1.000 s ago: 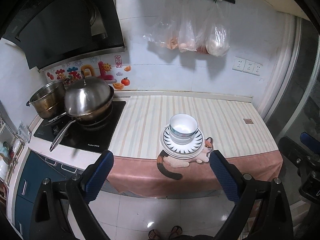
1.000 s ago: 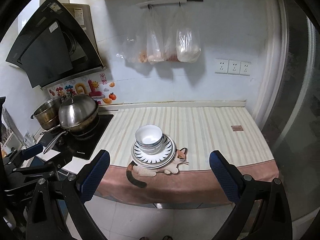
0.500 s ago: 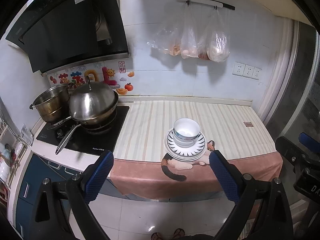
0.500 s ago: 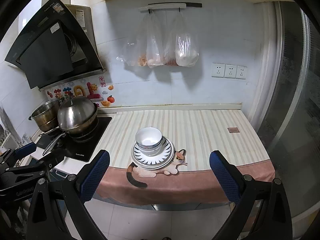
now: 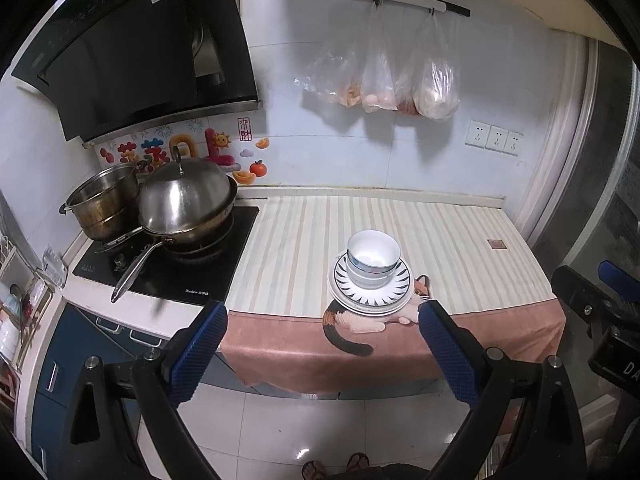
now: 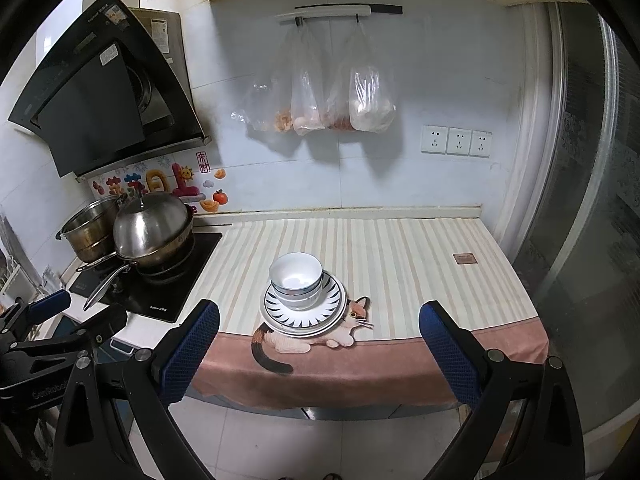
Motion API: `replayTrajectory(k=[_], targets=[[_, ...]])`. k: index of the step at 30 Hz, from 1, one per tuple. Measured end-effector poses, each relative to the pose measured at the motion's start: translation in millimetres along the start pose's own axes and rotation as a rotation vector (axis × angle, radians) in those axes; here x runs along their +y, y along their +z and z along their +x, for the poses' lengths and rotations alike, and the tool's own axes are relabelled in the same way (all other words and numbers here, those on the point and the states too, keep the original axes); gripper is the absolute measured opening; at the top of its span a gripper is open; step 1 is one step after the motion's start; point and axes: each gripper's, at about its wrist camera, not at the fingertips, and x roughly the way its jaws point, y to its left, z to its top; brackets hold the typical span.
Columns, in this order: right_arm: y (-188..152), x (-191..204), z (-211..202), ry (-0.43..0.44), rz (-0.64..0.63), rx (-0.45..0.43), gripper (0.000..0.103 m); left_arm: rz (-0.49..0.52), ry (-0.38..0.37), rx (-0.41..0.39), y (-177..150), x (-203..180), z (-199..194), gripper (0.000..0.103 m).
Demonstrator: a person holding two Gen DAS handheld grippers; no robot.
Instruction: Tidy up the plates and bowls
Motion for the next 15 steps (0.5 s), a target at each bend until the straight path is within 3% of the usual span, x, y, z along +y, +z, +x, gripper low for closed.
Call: replayTrajectory(k=[15], targets=[[-7.2,-0.8,-1.6,-0.013,0.008,0.007,0.102,0.018,-0.004,-0.008,0.8,-1.5,-0.5,0.098]])
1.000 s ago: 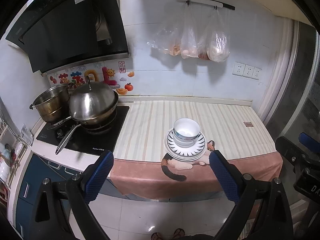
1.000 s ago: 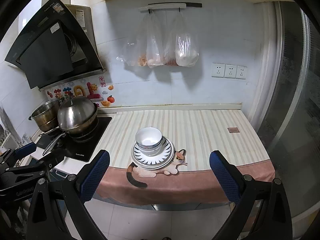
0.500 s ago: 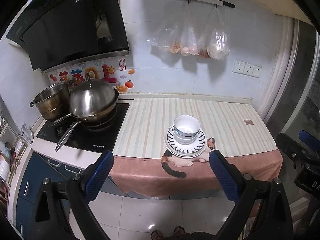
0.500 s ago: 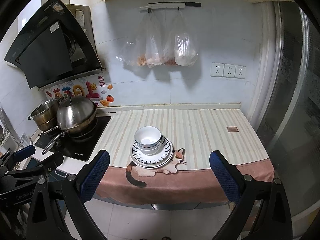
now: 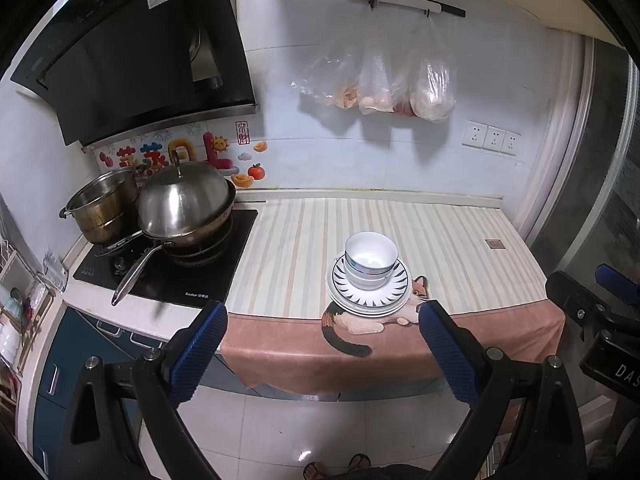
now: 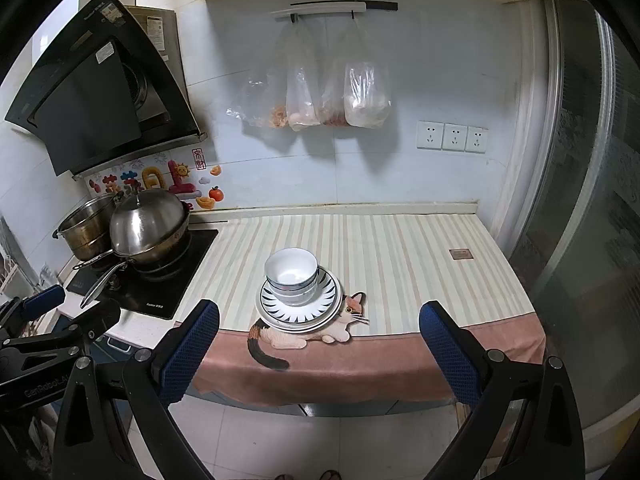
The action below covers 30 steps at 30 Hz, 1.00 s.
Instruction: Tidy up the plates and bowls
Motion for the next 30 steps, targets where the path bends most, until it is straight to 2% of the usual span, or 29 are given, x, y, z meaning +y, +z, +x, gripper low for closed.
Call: replayTrajectory(k=[30], targets=[[-8.0,1.0,-3.2,-0.010,0.011,0.001,0.102,0.006,-0.006,-0.007,5.4,-2.5,-1.0,0.098]])
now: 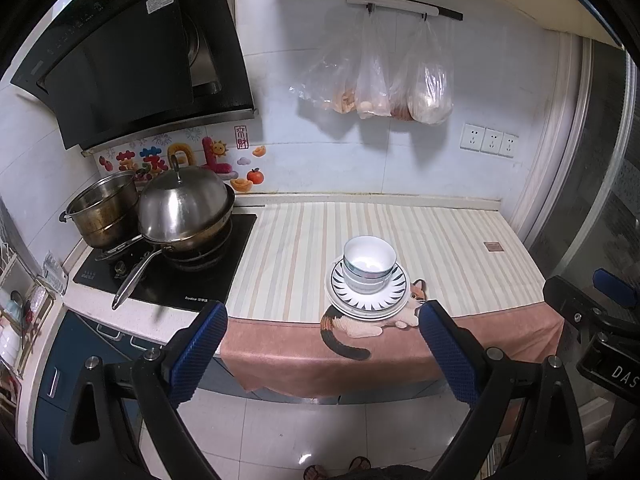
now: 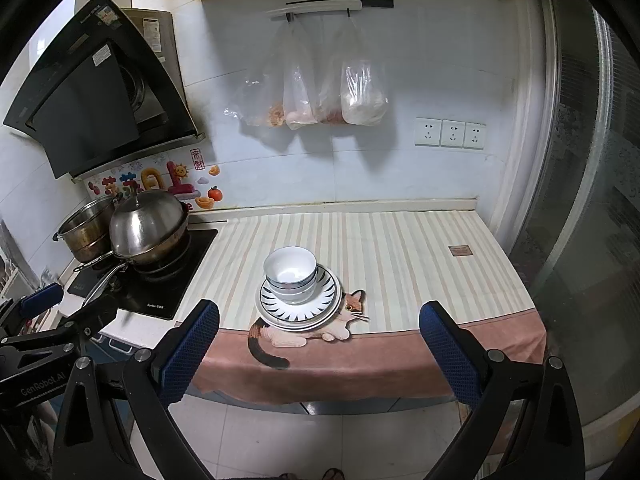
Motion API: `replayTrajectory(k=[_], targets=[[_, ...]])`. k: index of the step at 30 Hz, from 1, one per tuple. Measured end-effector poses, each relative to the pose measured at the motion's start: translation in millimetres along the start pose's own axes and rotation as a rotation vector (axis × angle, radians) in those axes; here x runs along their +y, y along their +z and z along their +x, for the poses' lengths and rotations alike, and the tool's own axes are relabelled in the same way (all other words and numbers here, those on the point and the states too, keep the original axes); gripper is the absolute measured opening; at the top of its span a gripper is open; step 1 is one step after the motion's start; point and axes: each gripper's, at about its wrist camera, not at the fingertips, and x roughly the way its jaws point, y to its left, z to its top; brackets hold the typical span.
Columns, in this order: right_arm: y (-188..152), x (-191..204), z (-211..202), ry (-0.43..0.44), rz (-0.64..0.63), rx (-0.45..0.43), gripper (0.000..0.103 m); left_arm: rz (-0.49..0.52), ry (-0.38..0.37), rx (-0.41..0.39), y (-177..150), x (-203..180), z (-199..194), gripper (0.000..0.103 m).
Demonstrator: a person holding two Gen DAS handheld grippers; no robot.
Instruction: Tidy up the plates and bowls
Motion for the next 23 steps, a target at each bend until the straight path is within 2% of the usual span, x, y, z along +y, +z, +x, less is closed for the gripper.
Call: replayTrajectory(k=[23], targets=[[-9.7,8.8,-1.6,-0.009,0.010,0.015,0.102,0.004,-0.004,0.003,1.5,1.9,-1.4,0.098]])
